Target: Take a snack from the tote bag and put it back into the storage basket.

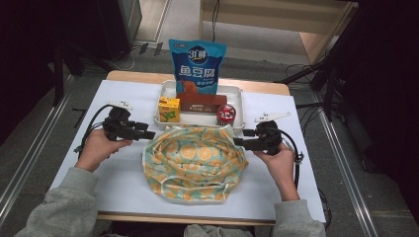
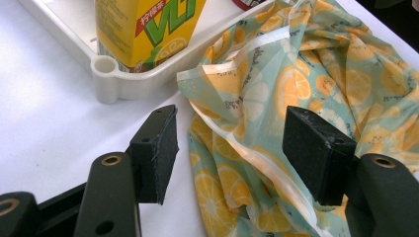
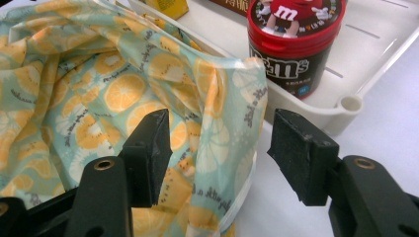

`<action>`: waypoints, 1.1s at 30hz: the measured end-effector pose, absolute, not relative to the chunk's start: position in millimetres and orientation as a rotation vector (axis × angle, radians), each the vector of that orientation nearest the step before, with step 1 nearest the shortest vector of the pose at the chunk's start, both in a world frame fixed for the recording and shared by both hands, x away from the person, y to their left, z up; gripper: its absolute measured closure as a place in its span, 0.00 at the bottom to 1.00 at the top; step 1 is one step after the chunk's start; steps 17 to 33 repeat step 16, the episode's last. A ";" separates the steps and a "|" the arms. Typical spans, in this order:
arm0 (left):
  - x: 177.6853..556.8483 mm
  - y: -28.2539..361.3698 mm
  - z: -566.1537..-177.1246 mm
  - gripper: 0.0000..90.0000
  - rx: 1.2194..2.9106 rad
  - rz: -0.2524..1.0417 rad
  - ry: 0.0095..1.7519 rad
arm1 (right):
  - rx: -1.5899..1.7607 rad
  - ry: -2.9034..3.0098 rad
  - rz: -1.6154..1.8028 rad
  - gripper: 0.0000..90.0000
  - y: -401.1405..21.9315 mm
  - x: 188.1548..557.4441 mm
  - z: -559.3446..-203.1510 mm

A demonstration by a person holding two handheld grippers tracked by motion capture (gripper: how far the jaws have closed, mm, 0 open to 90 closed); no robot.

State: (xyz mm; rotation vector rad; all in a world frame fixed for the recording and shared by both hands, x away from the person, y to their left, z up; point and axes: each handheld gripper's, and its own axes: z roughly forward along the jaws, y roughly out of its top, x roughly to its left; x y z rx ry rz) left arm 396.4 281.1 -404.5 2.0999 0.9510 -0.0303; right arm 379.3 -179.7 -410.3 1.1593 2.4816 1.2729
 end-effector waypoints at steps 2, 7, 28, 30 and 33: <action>395.3 282.2 -406.3 0.43 2.098 -0.031 0.958 | 1.151 2.479 1.273 0.46 -180.7 377.0 -412.8; 393.7 285.4 -409.9 0.41 2.103 -0.029 0.977 | 1.158 2.474 1.258 0.43 -183.3 374.3 -418.9; 393.0 287.9 -412.3 0.36 2.071 -0.019 1.029 | 1.170 2.474 1.270 0.33 -186.1 374.1 -423.6; 393.0 287.9 -412.3 0.36 2.071 -0.019 1.029 | 1.170 2.474 1.270 0.33 -186.1 374.1 -423.6; 393.0 287.9 -412.3 0.36 2.071 -0.019 1.029 | 1.170 2.474 1.270 0.33 -186.1 374.1 -423.6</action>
